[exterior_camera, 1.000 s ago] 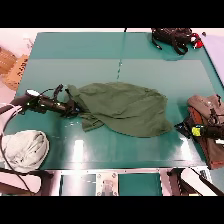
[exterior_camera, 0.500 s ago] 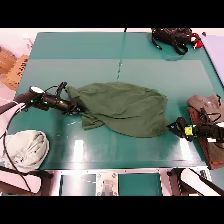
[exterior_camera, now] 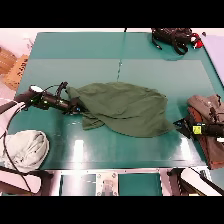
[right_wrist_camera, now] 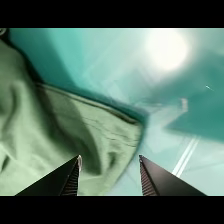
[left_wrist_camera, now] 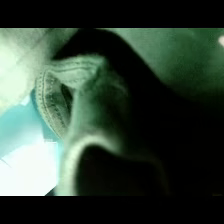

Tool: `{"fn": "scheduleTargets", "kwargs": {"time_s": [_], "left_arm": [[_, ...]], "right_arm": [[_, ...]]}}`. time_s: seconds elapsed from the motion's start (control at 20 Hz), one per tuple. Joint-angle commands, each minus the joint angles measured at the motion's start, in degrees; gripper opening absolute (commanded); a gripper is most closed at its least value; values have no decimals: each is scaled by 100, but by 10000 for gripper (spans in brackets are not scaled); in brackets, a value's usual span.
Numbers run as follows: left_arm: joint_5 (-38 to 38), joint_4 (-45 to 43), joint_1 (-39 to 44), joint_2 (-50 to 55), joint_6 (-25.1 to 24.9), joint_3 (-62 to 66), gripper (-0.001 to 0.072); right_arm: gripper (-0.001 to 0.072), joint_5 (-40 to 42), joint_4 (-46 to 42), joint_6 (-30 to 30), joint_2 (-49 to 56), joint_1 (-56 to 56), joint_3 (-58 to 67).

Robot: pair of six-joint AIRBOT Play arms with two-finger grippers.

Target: Fold the shirts.

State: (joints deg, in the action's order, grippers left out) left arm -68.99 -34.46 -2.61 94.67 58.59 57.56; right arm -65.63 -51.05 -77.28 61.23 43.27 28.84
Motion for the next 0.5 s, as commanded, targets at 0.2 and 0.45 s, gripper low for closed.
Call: {"fn": "scheduleTargets", "kwargs": {"time_s": [0.2,0.45], "left_arm": [[-46,-2,0,4,-13,7,26],[-81,0,0,2,-11,13,26]], "right_arm": [[399,529,81,238,719,-15,-372],[100,1012,1021,852,1182,-656,-317]]}}
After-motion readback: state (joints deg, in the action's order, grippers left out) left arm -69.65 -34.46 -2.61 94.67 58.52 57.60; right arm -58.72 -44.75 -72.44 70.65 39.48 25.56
